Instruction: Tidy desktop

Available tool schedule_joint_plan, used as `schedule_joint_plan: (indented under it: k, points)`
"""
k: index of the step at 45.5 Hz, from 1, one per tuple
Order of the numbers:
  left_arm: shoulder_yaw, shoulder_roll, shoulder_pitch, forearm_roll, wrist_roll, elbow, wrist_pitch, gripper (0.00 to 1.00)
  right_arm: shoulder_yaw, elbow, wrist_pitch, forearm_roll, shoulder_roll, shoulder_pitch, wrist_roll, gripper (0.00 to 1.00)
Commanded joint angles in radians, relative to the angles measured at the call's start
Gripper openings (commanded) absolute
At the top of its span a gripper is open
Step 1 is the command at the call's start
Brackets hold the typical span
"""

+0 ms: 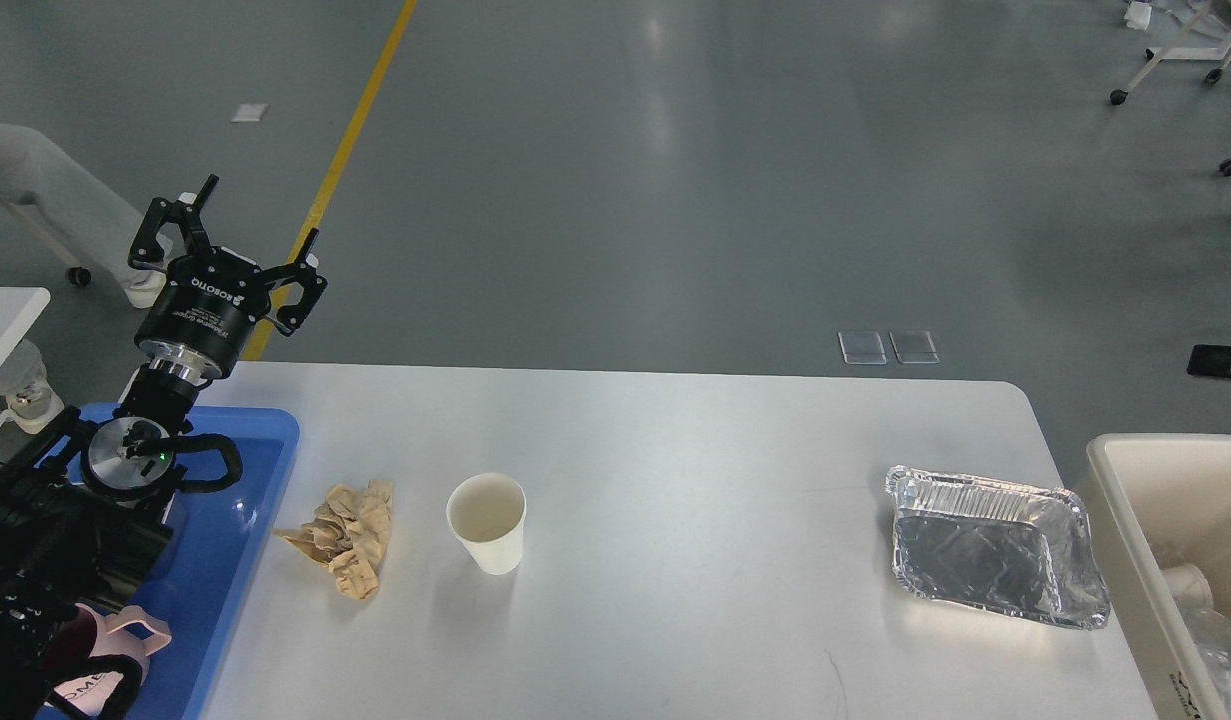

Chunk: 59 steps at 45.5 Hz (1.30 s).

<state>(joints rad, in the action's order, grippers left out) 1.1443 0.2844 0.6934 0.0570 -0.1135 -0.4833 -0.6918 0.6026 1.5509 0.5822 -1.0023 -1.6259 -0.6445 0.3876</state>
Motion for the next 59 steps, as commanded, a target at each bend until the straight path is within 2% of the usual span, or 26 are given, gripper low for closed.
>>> schedule_joint_plan:
  k: [1, 8, 18, 20, 28, 45, 51, 54, 59]
  points:
    - [0.002, 0.002, 0.0, 0.0, 0.0, 0.0, 0.0, 0.98, -0.009, -0.009, -0.004, -0.004, 0.02, -0.001, -0.001, 1.0]
    - [0.002, 0.004, 0.0, 0.0, -0.002, -0.001, 0.0, 0.98, -0.063, -0.064, -0.071, -0.153, 0.104, 0.017, -0.006, 1.0]
    - [0.002, 0.004, 0.0, 0.0, -0.002, -0.001, 0.0, 0.98, -0.198, -0.253, -0.153, -0.312, 0.336, 0.022, -0.012, 1.0]
    - [0.002, 0.006, 0.002, 0.0, -0.002, -0.001, 0.001, 0.98, -0.239, -0.339, -0.186, -0.344, 0.417, 0.023, -0.012, 1.0]
    - [0.002, 0.009, 0.002, 0.0, -0.002, -0.001, 0.002, 0.98, -0.34, -0.478, -0.263, -0.384, 0.569, 0.023, -0.012, 1.0]
    - [0.0, 0.009, 0.002, 0.0, -0.002, 0.0, 0.003, 0.98, -0.535, -0.751, -0.456, -0.429, 0.807, 0.02, -0.009, 1.0]
    - [0.0, 0.009, 0.002, 0.0, -0.002, 0.0, 0.003, 0.98, -0.604, -0.827, -0.53, -0.426, 0.856, 0.016, -0.006, 0.96]
    - [0.0, 0.009, 0.002, 0.0, -0.002, 0.0, 0.003, 0.98, -0.619, -0.851, -0.55, -0.426, 0.87, 0.014, -0.004, 0.9]
    - [0.0, 0.009, 0.002, 0.0, -0.002, 0.0, 0.003, 0.98, -0.624, -0.862, -0.558, -0.424, 0.876, 0.016, -0.003, 0.9]
